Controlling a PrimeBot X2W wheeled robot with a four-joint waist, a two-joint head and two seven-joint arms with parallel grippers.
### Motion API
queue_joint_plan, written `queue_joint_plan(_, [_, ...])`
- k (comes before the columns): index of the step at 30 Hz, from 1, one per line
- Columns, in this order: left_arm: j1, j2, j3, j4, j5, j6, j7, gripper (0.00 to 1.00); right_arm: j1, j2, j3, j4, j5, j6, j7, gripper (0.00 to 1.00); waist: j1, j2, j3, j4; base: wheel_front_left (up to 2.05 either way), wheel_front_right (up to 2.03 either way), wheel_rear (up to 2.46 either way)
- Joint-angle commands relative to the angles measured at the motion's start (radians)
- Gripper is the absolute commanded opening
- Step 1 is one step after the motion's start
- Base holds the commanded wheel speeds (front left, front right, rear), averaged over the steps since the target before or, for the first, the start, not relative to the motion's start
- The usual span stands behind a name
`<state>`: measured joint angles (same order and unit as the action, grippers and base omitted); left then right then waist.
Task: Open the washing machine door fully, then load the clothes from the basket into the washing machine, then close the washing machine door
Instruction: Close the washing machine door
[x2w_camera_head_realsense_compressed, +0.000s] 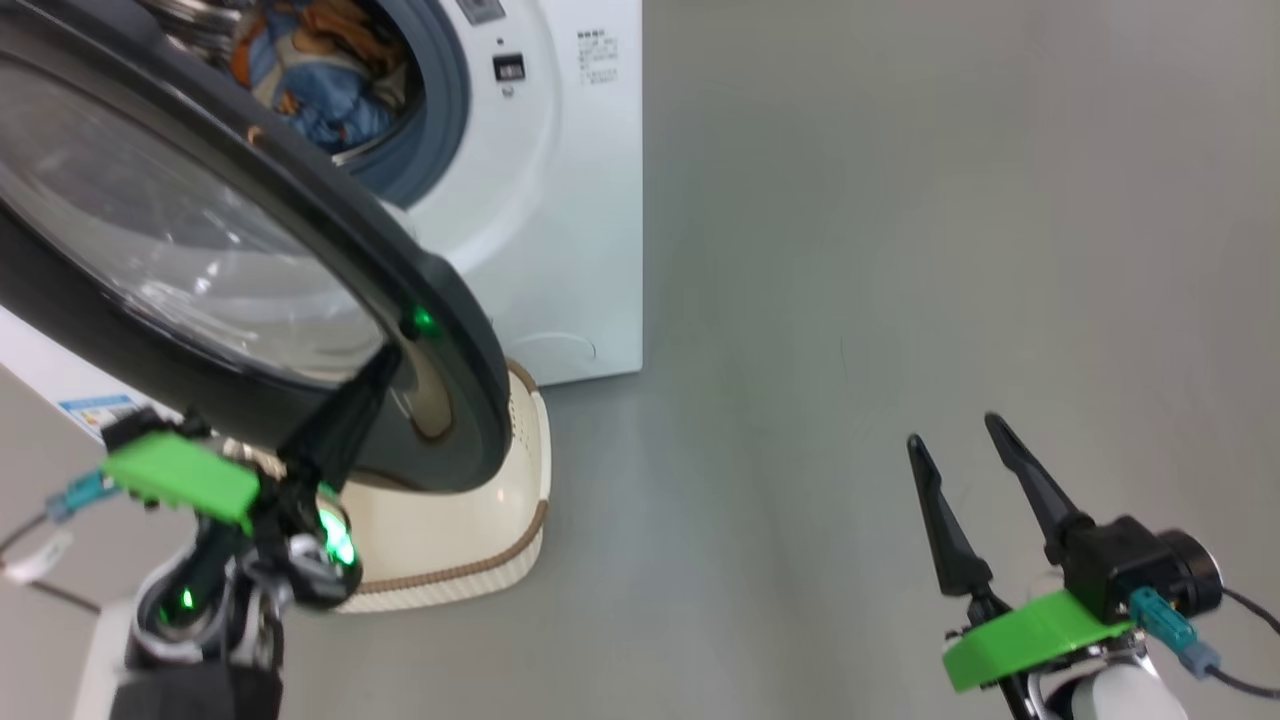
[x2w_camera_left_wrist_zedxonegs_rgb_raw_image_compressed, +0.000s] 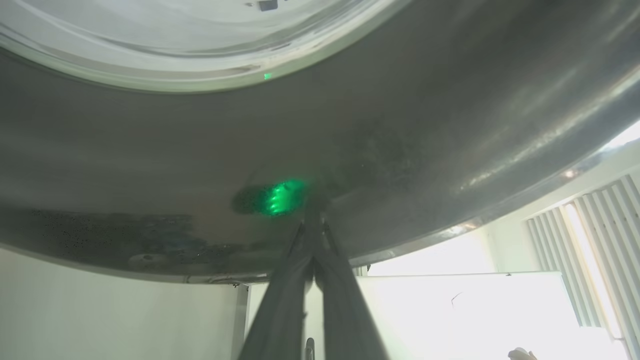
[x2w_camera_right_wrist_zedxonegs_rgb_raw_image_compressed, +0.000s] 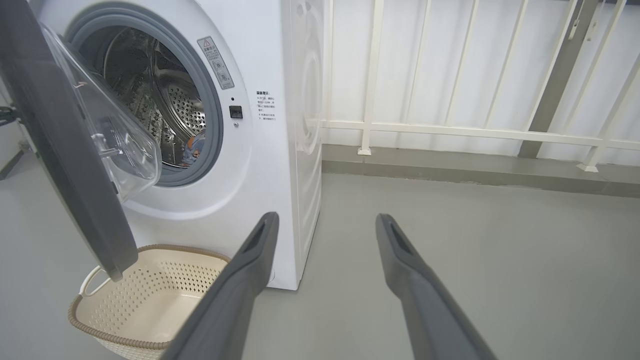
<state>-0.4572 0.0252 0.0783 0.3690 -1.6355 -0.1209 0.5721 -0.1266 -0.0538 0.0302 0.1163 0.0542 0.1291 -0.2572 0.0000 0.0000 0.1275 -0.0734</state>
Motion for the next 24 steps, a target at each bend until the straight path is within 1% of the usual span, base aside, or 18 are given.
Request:
queue_joint_plan(1, [0.034, 0.029, 0.029, -0.053, 0.02, -0.01, 0.004, 0.0, 0.02, 0.003, 0.014, -0.031, -0.006, 0.002, -0.005, 1.0, 0.0, 0.0, -0.034, 0.008, 0.0, 0.0, 0.0])
queue_joint_plan(4, [0.08, 0.036, 0.027, -0.093, 0.039, -0.01, 0.007, 0.0, 0.033, 0.003, 0.012, -0.032, -0.009, 0.002, -0.005, 1.0, 0.0, 0.0, -0.053, 0.013, 0.0, 0.0, 0.0])
queue_joint_plan(5, [0.131, 0.042, 0.033, -0.134, 0.054, -0.01, 0.001, 0.0, 0.043, 0.003, 0.012, -0.033, -0.011, 0.002, -0.005, 1.0, 0.0, 0.0, -0.07, 0.018, 0.0, 0.0, 0.0])
queue_joint_plan(7, [0.182, 0.047, 0.041, -0.18, 0.069, -0.01, -0.013, 0.0, 0.052, 0.003, 0.013, -0.033, -0.01, 0.002, -0.005, 1.0, 0.0, 0.0, -0.087, 0.023, 0.0, 0.0, 0.0])
queue_joint_plan(8, [0.182, 0.047, 0.041, -0.18, 0.069, -0.01, -0.013, 0.0, 0.052, 0.003, 0.013, -0.033, -0.01, 0.002, -0.005, 1.0, 0.0, 0.0, -0.087, 0.023, 0.0, 0.0, 0.0])
queue_joint_plan(11, [0.26, 0.062, 0.03, -0.262, 0.127, -0.01, -0.049, 0.0, 0.068, 0.003, 0.019, -0.032, -0.009, 0.002, -0.005, 1.0, 0.0, 0.0, -0.108, 0.035, 0.0, 0.0, 0.0])
queue_joint_plan(12, [0.307, 0.077, 0.007, -0.318, 0.178, -0.01, -0.088, 0.0, 0.077, 0.003, 0.021, -0.033, -0.009, 0.002, -0.005, 1.0, 0.0, 0.0, -0.119, 0.044, 0.0, 0.0, 0.0])
queue_joint_plan(14, [0.347, 0.092, -0.021, -0.365, 0.228, -0.01, -0.148, 0.0, 0.084, 0.003, 0.019, -0.033, -0.01, 0.002, -0.005, 1.0, 0.0, 0.0, -0.129, 0.055, 0.0, 0.0, 0.0])
queue_joint_plan(17, [0.398, 0.12, -0.079, -0.411, 0.277, -0.01, -0.238, 0.0, 0.094, 0.004, 0.02, -0.035, -0.012, 0.002, -0.005, 1.0, 0.0, 0.0, -0.146, 0.071, 0.0, 0.0, 0.0])
queue_joint_plan(20, [0.432, 0.176, -0.153, -0.426, 0.368, -0.01, -0.367, 0.0, 0.103, 0.004, 0.03, -0.037, -0.011, 0.002, -0.005, 1.0, 0.0, 0.0, -0.158, 0.084, 0.0, 0.0, 0.0])
queue_joint_plan(22, [0.444, 0.216, -0.214, -0.415, 0.434, -0.01, -0.474, 0.0, 0.106, 0.004, 0.033, -0.038, -0.009, 0.002, -0.005, 1.0, 0.0, 0.0, -0.165, 0.092, 0.0, 0.0, 0.0])
queue_joint_plan(24, [0.452, 0.29, -0.333, -0.342, 0.549, -0.01, -0.693, 0.0, 0.108, 0.004, 0.038, -0.039, -0.002, 0.002, -0.005, 1.0, 0.0, 0.0, -0.174, 0.101, 0.0, 0.0, 0.0])
